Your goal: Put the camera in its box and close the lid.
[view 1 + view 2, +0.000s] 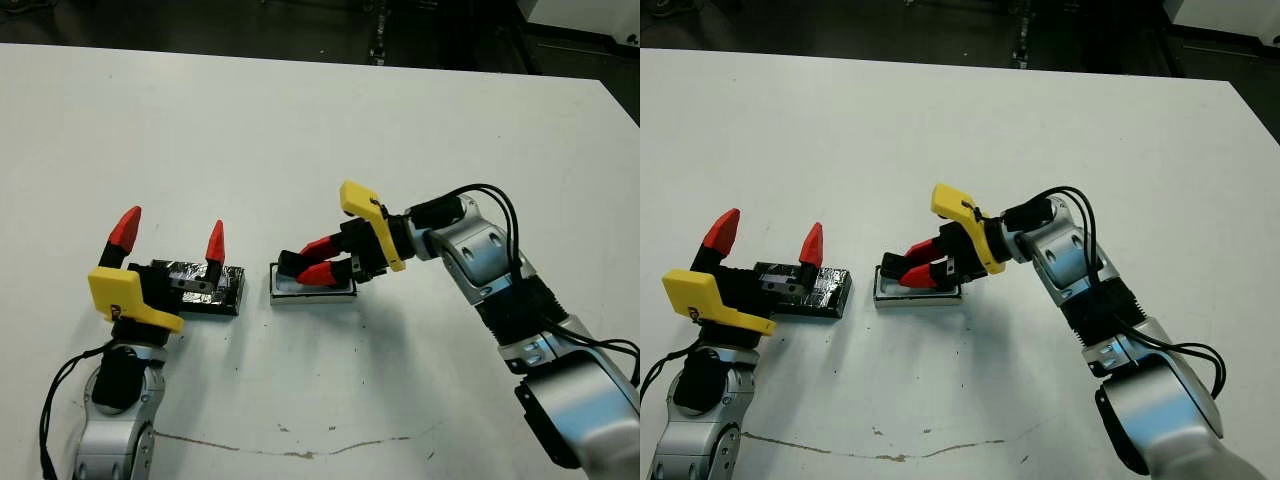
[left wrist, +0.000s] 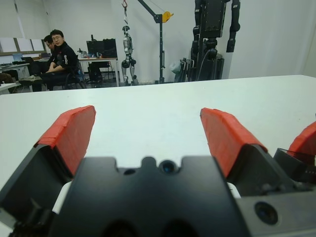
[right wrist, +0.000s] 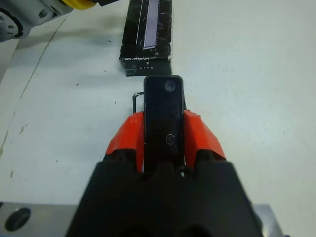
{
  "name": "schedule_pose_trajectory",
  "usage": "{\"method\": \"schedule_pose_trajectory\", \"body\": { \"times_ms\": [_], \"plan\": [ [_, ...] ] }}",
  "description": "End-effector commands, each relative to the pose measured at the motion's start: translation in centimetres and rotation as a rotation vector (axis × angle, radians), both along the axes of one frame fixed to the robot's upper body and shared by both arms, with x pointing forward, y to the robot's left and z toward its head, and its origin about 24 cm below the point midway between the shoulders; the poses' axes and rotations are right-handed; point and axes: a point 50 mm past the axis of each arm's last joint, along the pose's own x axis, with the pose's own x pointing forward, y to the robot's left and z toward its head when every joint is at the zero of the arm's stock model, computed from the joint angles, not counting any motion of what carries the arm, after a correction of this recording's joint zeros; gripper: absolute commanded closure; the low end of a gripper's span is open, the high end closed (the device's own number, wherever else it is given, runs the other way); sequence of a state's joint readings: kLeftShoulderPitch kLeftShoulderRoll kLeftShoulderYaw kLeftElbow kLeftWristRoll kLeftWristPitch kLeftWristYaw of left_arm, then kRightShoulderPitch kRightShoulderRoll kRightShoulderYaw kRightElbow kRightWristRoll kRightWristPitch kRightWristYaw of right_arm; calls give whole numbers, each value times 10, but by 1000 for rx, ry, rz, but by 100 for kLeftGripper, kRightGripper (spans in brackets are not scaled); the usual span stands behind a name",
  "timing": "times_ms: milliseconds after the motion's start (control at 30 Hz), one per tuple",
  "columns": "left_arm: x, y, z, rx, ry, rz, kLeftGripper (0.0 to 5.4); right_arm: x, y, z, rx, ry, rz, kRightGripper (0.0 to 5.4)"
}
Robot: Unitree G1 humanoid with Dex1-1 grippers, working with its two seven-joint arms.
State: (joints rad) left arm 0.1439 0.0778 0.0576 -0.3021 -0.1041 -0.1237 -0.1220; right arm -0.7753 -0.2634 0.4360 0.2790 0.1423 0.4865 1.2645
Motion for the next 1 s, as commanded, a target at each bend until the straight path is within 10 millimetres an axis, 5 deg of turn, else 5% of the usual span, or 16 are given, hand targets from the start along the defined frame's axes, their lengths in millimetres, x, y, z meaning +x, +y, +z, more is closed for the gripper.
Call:
{"method": "schedule_pose_trajectory", "body": {
  "times_ms": [33,1000],
  "plan": [
    [0,1,-1,17,7,6,0,0,2,3,-21,-16,4,375],
    [-1,0,-2,6,11,10,0,3,-30,-13,-137,-32,-45,375]
  ]
}}
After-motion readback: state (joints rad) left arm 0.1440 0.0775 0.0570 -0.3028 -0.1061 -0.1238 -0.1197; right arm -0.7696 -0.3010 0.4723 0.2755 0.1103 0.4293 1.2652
